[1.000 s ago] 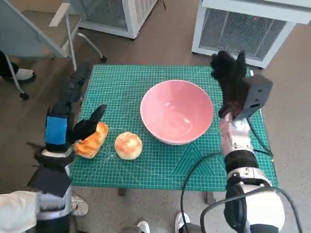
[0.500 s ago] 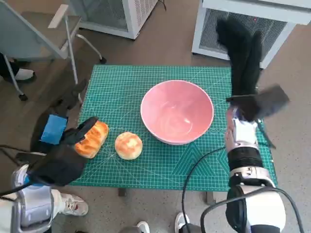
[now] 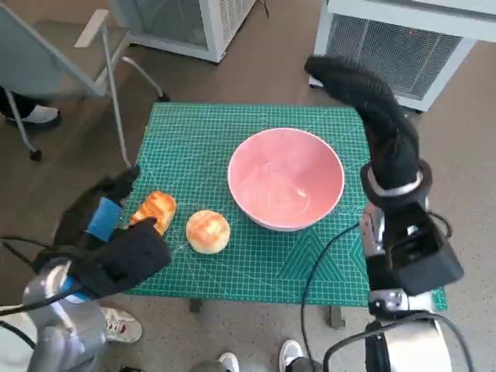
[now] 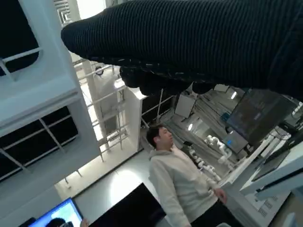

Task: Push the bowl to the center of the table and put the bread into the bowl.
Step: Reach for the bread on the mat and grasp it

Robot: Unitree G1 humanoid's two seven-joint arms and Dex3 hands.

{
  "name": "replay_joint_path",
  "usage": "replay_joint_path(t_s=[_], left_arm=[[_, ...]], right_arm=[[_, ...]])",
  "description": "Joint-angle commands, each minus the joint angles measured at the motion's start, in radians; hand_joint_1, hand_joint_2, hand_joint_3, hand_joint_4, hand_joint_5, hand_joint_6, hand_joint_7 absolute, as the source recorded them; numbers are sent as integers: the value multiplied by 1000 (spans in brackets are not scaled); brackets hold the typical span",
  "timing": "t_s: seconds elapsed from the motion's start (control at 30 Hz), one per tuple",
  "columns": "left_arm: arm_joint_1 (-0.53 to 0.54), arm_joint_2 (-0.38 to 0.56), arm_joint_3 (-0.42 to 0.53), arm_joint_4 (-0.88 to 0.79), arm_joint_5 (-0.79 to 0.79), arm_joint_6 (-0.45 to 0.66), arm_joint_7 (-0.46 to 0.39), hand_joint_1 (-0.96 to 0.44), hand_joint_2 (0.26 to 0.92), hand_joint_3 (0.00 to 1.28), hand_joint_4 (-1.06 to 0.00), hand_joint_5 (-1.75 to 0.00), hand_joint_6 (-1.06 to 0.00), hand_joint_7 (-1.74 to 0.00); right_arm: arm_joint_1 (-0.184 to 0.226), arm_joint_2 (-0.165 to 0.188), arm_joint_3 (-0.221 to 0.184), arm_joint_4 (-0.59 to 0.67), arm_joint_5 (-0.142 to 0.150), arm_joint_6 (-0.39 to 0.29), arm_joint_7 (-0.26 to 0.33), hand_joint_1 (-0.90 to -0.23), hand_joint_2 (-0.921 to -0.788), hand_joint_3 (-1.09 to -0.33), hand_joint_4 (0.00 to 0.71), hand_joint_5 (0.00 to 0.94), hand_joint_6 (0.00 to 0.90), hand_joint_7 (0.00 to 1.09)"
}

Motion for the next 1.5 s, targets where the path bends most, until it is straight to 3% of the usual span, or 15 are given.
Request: replay_joint_path(t_s=[0.03, 0.1, 0.27, 0.4, 0.53, 0.77, 1.07, 1.27, 1.3, 1.33, 1.4, 1.43, 1.5], left_arm=[[-26, -6, -27, 40, 18, 27, 1, -678, 921, 284, -231, 0, -304, 0], [-30, -8, -37, 53, 17, 35, 3, -677, 921, 284, -231, 0, -299, 0], [-42, -13, -53, 99, 4, 40, 15, -675, 921, 285, -233, -2, -290, 0], [-52, -18, -64, 140, -8, 39, 26, -675, 921, 288, -249, -9, -286, 0], [-64, -24, -74, 193, -21, 29, 44, -674, 921, 290, -281, -22, -283, 0], [-90, -45, -86, 310, -51, 0, 106, -660, 921, 274, -351, -42, -297, -7], [-115, -77, -65, 458, -115, -62, 234, -490, 921, 173, -618, -126, -356, -33], [-120, -99, -36, 515, -154, -123, 348, -312, 921, 94, -741, -174, -575, -199], [-115, -103, -24, 517, -167, -148, 378, -278, 921, 81, -753, -236, -572, -362], [-110, -105, -16, 518, -177, -168, 399, -179, 921, 92, -718, -559, -566, -702], [-94, -106, 5, 514, -202, -223, 446, -93, 921, 92, -697, -863, -573, -955], [-86, -106, 17, 507, -217, -255, 469, -60, 921, 87, -695, -981, -581, -1036], [-74, -106, 38, 493, -243, -304, 503, -31, 910, 82, -712, -1103, -624, -1032]], right_arm=[[20, -10, 4, 11, -27, 7, -10, -553, -921, -787, 267, 2, 252, 188], [20, -9, 4, 14, -36, 11, -17, -552, -921, -790, 266, 1, 249, 193], [29, -5, 5, -5, -71, 18, -44, -568, -921, -799, 266, 0, 114, 449], [38, -3, 7, -19, -88, 27, -62, -572, -921, -801, 264, 0, 77, 518], [44, -1, 8, -27, -98, 37, -77, -572, -921, -802, 263, 0, 64, 544], [48, -2, 16, -23, -86, 47, -79, -577, -921, -801, 261, 0, 56, 559], [53, -1, 19, -21, -83, 45, -83, -563, -921, -800, 261, 0, 51, 567], [58, -2, 18, -20, -84, 41, -86, -566, -921, -800, 261, 0, 49, 571], [60, -3, 18, -21, -85, 39, -87, -566, -921, -799, 261, 0, 49, 572], [61, -3, 18, -22, -86, 38, -89, -565, -921, -800, 261, 0, 48, 573], [62, -3, 18, -22, -85, 36, -89, -561, -921, -801, 261, 0, 48, 573], [63, -4, 18, -22, -84, 35, -88, -559, -921, -802, 261, 0, 47, 574], [64, -6, 17, -21, -83, 32, -88, -559, -921, -802, 261, 0, 46, 574]])
